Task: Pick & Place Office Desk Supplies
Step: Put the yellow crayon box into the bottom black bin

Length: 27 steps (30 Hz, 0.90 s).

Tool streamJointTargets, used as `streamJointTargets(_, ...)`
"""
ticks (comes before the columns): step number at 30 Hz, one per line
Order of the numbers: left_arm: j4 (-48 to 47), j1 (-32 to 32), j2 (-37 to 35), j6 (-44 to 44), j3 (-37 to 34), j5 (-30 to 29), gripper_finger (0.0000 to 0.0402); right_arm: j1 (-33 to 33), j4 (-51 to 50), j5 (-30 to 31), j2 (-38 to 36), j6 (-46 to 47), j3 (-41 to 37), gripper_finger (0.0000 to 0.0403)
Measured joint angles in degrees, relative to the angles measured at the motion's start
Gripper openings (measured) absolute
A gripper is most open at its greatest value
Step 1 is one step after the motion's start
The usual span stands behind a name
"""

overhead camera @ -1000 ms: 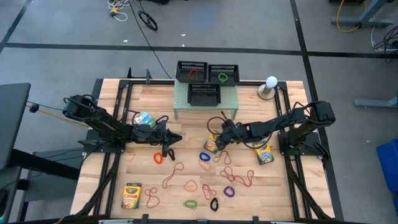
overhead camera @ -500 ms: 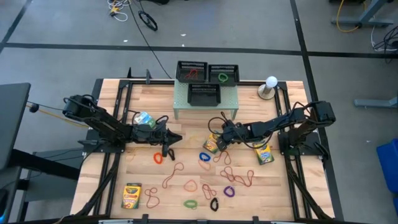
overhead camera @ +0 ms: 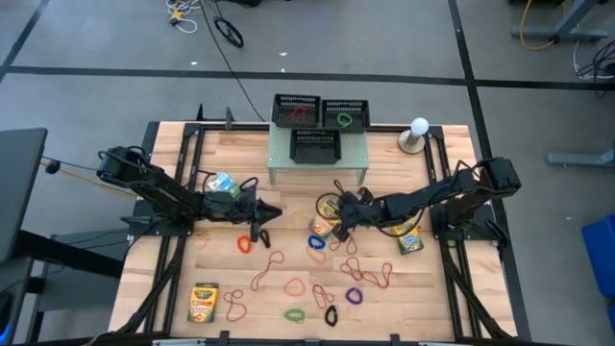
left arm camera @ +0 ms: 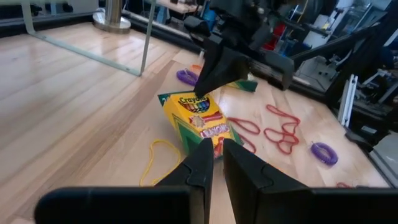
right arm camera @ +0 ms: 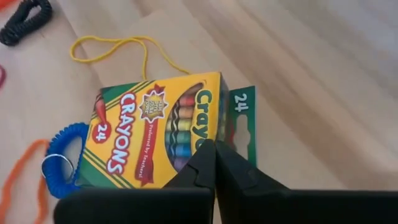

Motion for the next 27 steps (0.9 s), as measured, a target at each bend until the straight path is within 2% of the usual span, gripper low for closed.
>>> streamJointTargets(6,1.4,0.1,0.0,-1.2,0.2,1.0,0.0045,4.8,-10.9,12.2,-0.1,-4.4,6.2,0.0002)
streamJointTargets(10,-3.3,-0.1,0.0,-3.6,2.4,2.6,0.0046,8.3,-10.8,19.9,0.0,-12.8,8.3,0.0001)
streamJointTargets(13,-9.5,-1.0,0.0,-3.3,5.2,2.5,0.0061,10.4,-8.8,23.9,0.3,-18.6,8.6,0.0001)
streamJointTargets(16,-14.5,-1.9,0.1,-3.0,7.9,2.5,0.0096,11.8,-7.5,27.0,0.3,-21.0,8.6,0.0001)
streamJointTargets(19,-14.3,-2.3,2.3,-2.9,9.3,2.5,0.0144,12.9,-7.3,29.2,0.3,-22.4,8.6,0.0001)
streamJointTargets(24,-6.6,-2.3,11.4,-0.3,10.8,2.3,0.0230,14.3,-6.0,29.2,0.3,-23.0,8.6,0.0000)
streamJointTargets(27,1.6,-2.3,17.7,1.9,11.0,4.1,0.0256,14.9,-4.0,27.8,0.3,-22.2,8.6,0.0001)
